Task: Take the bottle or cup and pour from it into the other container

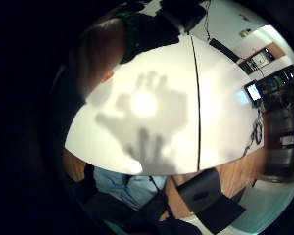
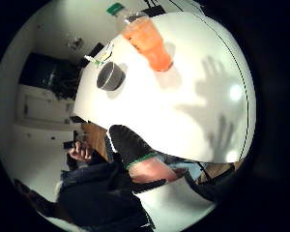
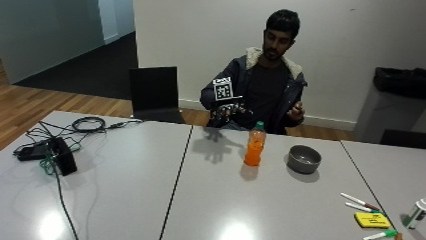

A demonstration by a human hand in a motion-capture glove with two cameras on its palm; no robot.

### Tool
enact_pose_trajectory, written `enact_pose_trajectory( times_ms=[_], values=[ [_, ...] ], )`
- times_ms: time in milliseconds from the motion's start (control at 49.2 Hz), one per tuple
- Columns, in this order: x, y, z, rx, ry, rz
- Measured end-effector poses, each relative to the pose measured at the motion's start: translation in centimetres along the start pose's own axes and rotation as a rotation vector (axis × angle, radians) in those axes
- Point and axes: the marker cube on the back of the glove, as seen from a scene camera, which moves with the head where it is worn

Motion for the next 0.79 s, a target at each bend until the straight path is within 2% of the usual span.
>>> enact_pose_trajectory(
  times_ms=[203, 284, 366, 447, 528, 589, 670, 711, 772, 792],
  values=[
    [1.0, -1.6, 3.1, -0.267, -0.175, 0.065],
    [1.2, -3.8, 5.6, -0.175, -0.295, 0.046],
    [0.9, -4.0, 7.1, -0.283, -0.436, 0.083],
    [0.3, -6.3, 9.4, -0.164, -0.674, 0.008],
    [-0.6, -7.5, 10.5, -0.292, -0.896, 0.092],
    [-1.2, -8.6, 11.6, -0.296, -1.000, 0.122],
    [-2.2, -9.9, 12.9, -0.299, -1.049, 0.081],
    [-2.8, -10.7, 13.6, -0.258, -1.067, 0.034],
    [-3.7, -11.3, 14.9, -0.115, -1.104, -0.049],
    [-3.9, -11.0, 15.1, -0.125, -1.111, -0.048]
  ],
)
